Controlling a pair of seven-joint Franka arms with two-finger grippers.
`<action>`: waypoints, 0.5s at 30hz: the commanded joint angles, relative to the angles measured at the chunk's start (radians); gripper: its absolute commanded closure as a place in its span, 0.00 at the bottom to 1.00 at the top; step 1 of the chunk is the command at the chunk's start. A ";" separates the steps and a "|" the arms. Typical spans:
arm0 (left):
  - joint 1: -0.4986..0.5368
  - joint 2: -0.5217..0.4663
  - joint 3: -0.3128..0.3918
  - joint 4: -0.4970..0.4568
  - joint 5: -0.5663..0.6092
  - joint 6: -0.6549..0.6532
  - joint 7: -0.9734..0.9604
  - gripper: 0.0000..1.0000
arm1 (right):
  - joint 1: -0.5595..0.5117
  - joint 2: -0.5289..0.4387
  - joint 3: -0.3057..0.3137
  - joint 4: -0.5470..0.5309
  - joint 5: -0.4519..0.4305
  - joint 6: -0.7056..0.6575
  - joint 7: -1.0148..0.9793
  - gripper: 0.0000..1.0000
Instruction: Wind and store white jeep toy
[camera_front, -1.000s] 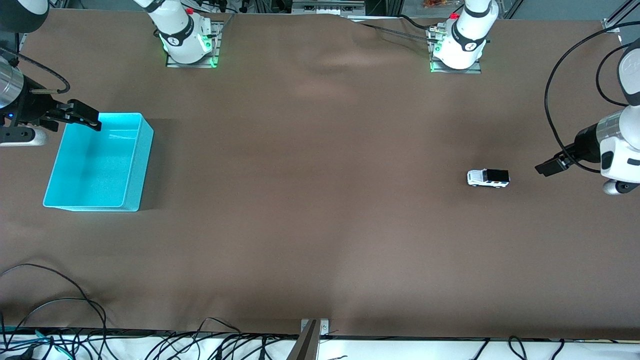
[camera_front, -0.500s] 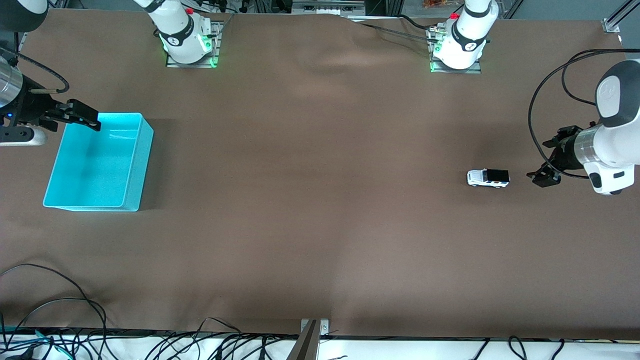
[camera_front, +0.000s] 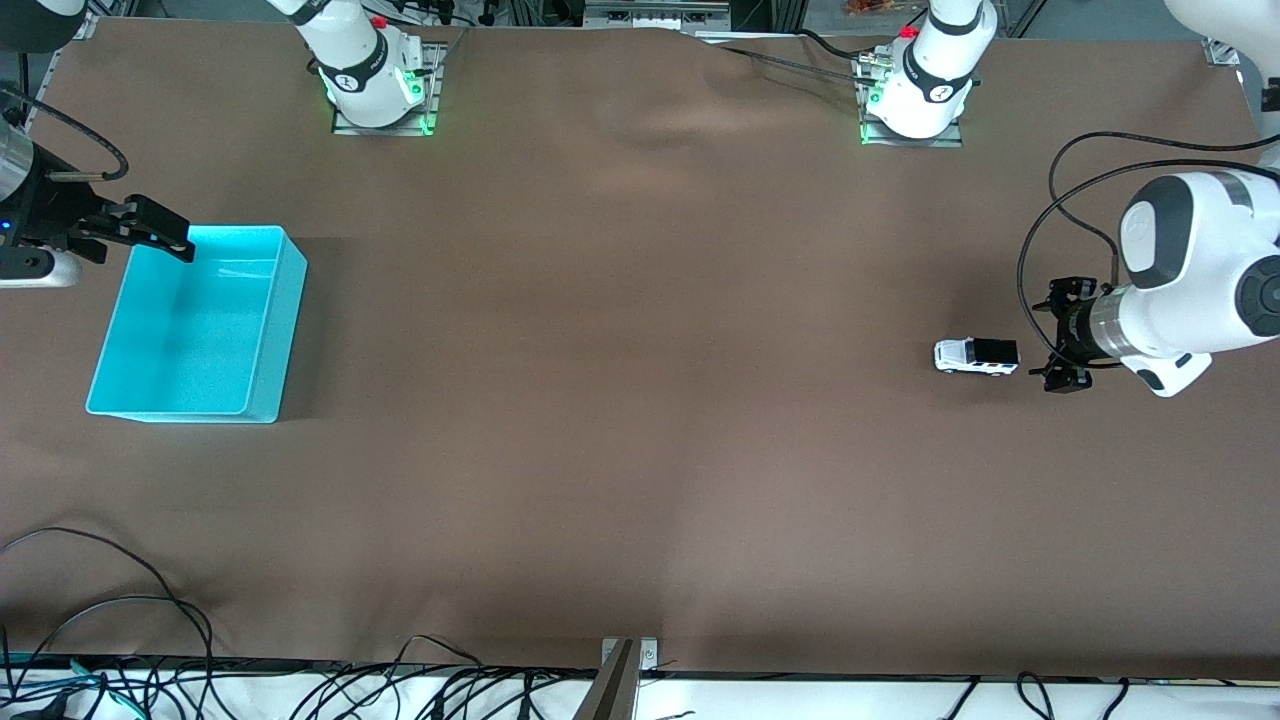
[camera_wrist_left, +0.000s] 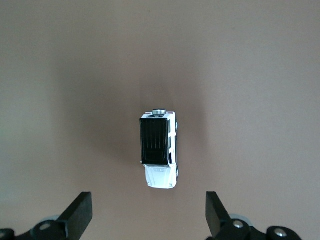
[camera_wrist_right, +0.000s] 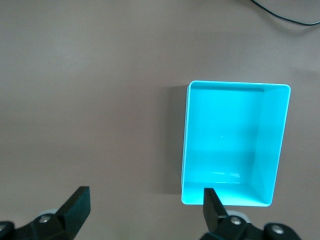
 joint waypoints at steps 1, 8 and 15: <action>0.008 -0.027 0.001 -0.086 -0.009 0.100 -0.081 0.00 | 0.002 0.009 0.001 0.027 0.001 -0.018 -0.006 0.00; 0.017 -0.027 0.001 -0.196 -0.009 0.250 -0.098 0.00 | 0.002 0.009 0.001 0.027 0.001 -0.018 -0.005 0.00; 0.019 -0.017 0.001 -0.276 -0.009 0.373 -0.095 0.00 | 0.002 0.011 0.001 0.027 0.001 -0.018 -0.006 0.00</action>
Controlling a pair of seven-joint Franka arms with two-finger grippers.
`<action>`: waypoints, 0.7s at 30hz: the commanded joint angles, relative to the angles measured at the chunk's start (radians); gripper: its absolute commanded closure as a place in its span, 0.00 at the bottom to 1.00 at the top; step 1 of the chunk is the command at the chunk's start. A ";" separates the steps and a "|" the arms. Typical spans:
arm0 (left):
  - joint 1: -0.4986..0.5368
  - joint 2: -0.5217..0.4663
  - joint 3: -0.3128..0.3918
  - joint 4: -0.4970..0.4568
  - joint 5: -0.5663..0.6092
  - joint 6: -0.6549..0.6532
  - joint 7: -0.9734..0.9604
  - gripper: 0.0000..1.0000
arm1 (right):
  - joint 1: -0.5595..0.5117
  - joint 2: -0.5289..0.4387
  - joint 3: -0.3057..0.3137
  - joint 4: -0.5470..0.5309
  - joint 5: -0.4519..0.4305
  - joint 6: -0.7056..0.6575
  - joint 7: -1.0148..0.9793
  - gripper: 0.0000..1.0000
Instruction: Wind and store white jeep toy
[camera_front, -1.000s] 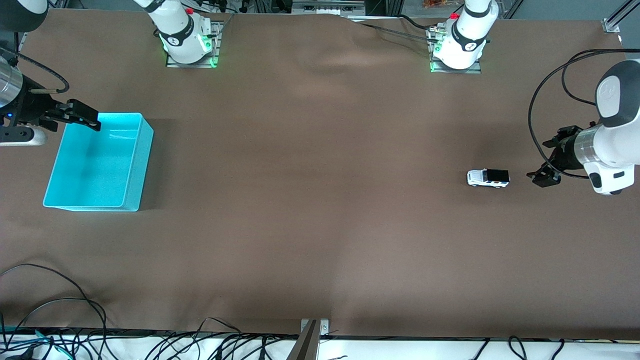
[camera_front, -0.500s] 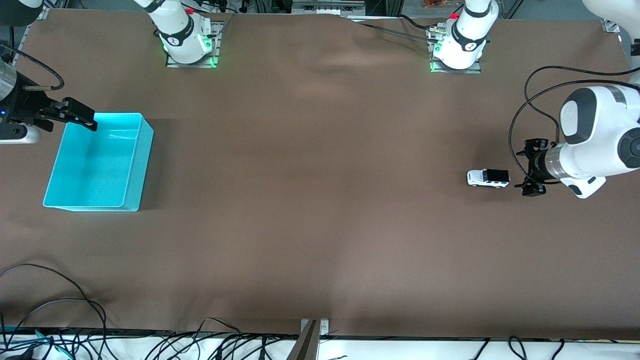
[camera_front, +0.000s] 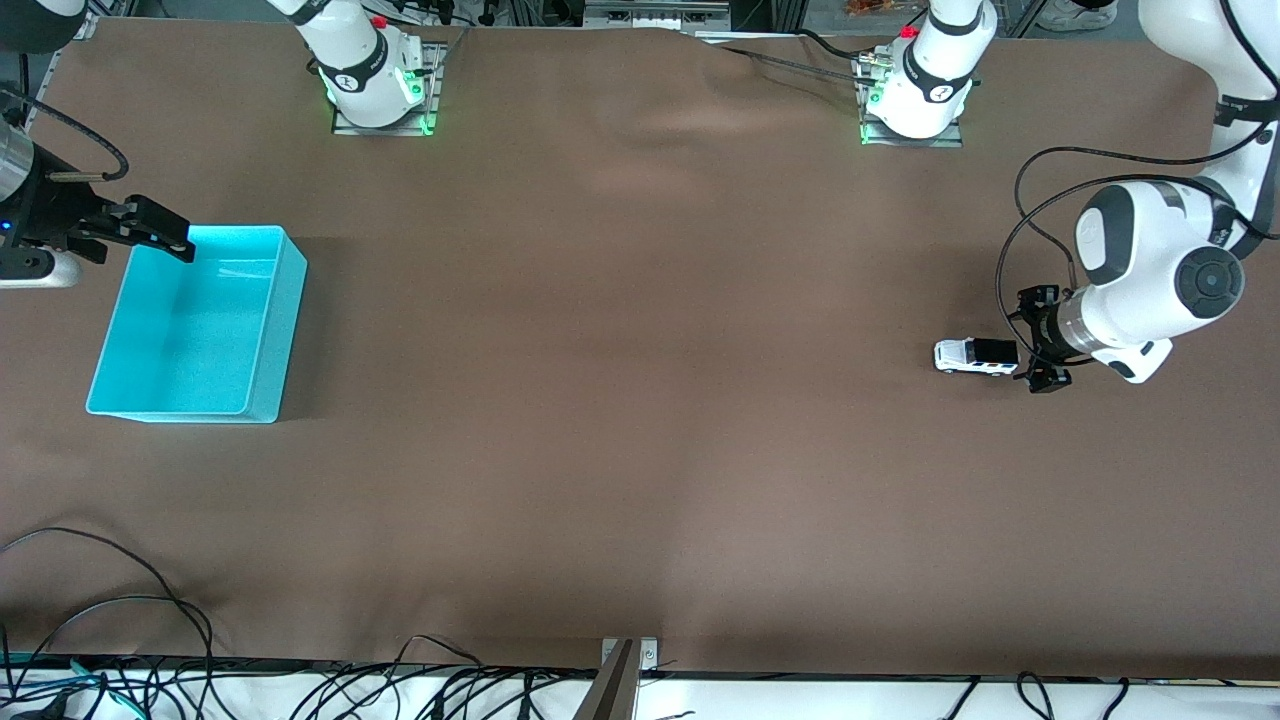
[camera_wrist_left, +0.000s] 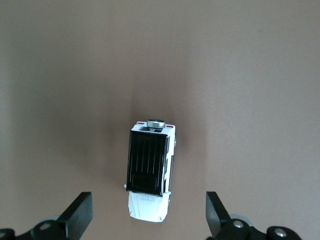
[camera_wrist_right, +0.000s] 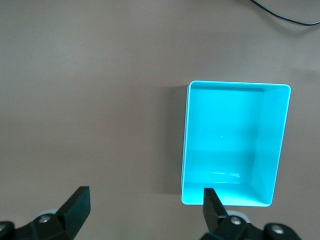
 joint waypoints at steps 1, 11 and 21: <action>0.003 -0.014 -0.001 -0.067 -0.009 0.084 -0.009 0.00 | 0.002 0.010 0.000 0.027 0.001 -0.018 -0.005 0.00; 0.003 0.056 -0.001 -0.096 -0.009 0.222 -0.001 0.00 | 0.002 0.010 -0.001 0.027 0.001 -0.016 -0.004 0.00; 0.003 0.085 -0.002 -0.109 0.020 0.254 0.000 0.05 | 0.002 0.010 -0.001 0.027 0.001 -0.016 -0.005 0.00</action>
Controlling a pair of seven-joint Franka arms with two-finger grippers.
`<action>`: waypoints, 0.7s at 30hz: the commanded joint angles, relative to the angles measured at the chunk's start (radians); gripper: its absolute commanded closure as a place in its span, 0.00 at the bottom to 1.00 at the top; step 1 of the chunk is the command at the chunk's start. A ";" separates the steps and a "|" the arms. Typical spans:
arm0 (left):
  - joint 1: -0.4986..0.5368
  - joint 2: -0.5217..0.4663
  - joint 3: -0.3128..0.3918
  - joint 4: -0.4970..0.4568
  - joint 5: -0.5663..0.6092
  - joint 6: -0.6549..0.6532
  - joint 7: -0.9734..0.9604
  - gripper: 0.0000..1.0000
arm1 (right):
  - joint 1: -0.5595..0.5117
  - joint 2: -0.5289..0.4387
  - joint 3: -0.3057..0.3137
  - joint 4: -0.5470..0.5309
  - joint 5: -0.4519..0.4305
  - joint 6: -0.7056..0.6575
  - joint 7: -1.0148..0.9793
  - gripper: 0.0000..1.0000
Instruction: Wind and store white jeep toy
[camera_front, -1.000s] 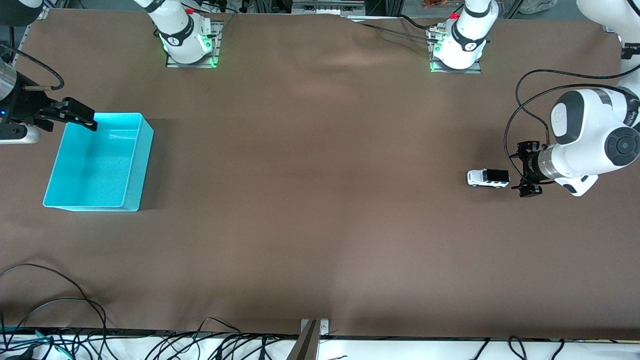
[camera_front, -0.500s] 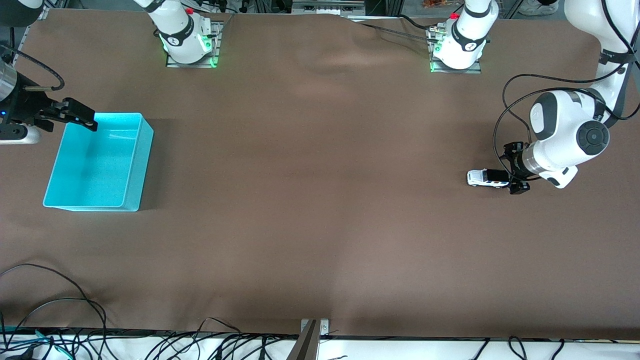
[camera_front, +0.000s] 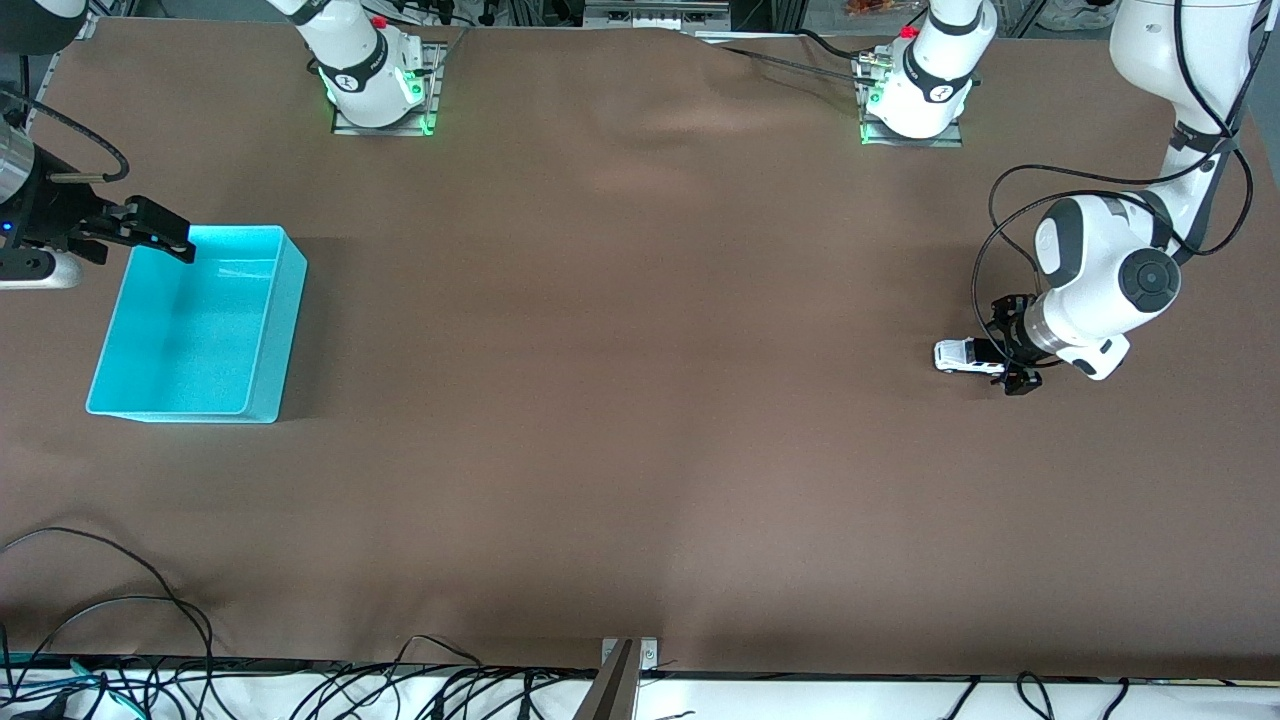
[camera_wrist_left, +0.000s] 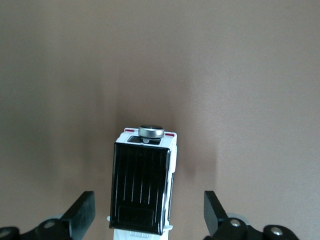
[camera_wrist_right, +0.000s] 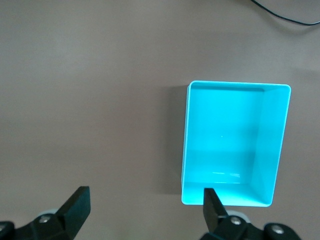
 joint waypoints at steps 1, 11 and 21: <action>0.003 0.013 -0.002 -0.018 0.021 0.039 0.001 0.05 | 0.002 0.008 -0.001 0.026 0.001 -0.018 -0.005 0.00; 0.001 0.013 -0.002 -0.038 0.021 0.071 0.002 0.71 | 0.002 0.008 -0.001 0.026 0.001 -0.018 -0.005 0.00; -0.012 -0.021 -0.004 -0.026 0.021 0.033 0.001 0.95 | 0.002 0.008 -0.001 0.026 0.001 -0.018 -0.006 0.00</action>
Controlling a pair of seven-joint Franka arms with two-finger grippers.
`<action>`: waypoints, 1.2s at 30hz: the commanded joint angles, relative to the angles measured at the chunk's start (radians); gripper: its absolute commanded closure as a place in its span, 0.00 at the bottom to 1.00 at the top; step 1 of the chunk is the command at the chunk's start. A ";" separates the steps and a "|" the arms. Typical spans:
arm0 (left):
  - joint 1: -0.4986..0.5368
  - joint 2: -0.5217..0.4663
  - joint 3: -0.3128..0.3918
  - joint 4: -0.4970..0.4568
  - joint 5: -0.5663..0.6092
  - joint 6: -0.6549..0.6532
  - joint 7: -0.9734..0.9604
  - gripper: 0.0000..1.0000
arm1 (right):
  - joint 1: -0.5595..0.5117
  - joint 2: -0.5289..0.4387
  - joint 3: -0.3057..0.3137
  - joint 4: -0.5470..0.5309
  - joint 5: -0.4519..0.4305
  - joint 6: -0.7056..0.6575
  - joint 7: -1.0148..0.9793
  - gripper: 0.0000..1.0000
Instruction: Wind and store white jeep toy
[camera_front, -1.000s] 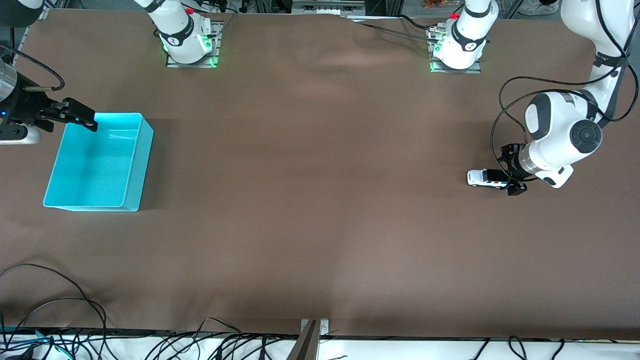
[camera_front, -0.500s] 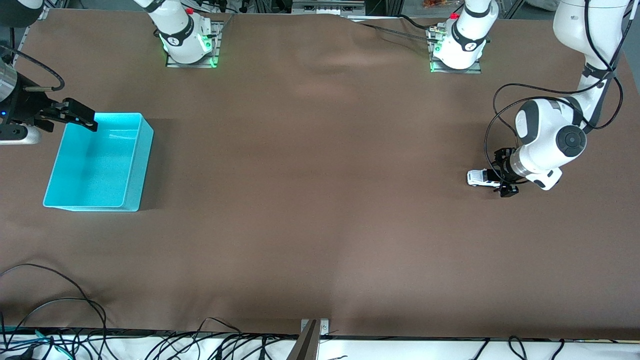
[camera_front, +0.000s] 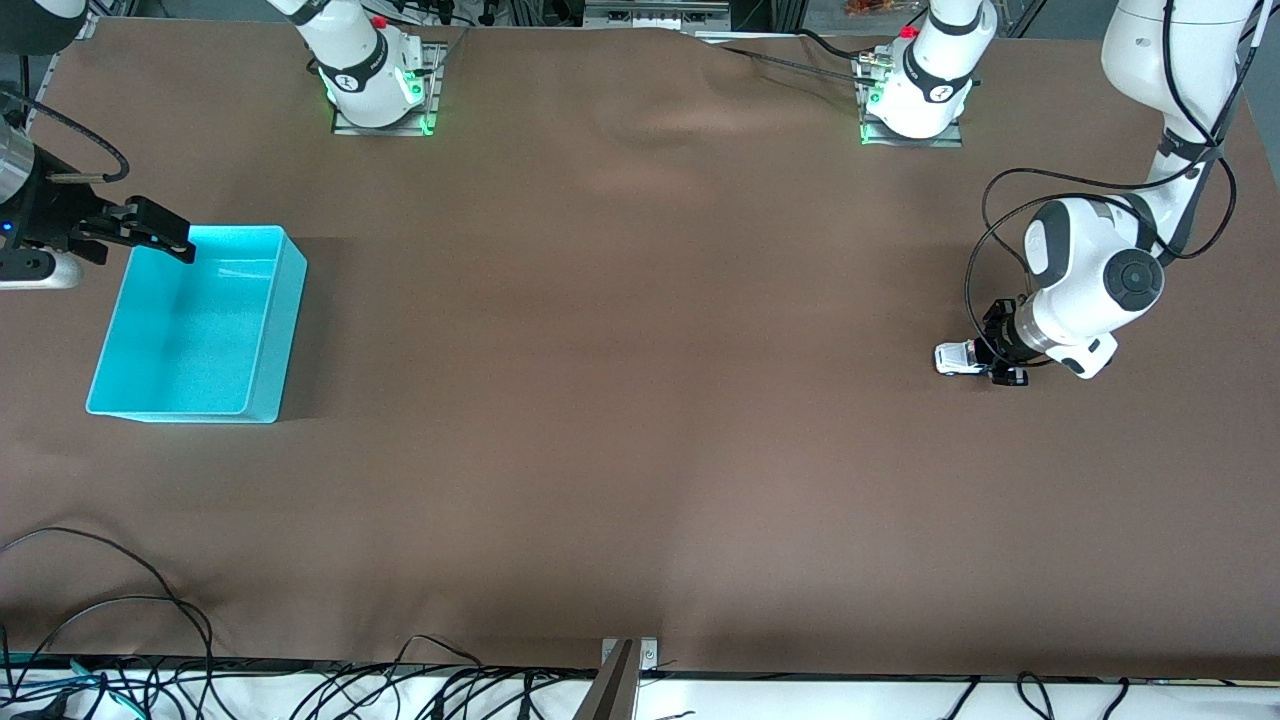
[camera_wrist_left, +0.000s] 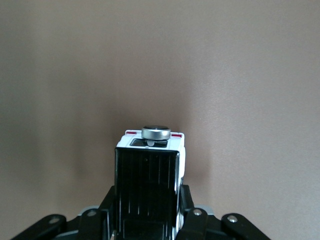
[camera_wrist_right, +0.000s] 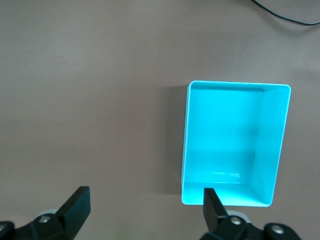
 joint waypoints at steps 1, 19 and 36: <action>-0.016 -0.045 -0.005 0.004 0.019 -0.042 -0.001 0.95 | 0.002 0.008 -0.001 0.024 0.001 -0.018 -0.006 0.00; -0.223 -0.094 -0.015 0.001 0.019 -0.098 -0.245 0.95 | 0.002 0.008 0.001 0.026 0.001 -0.019 -0.006 0.00; -0.289 -0.020 -0.035 -0.005 0.009 -0.062 -0.327 0.95 | 0.002 0.008 -0.001 0.026 0.001 -0.018 -0.006 0.00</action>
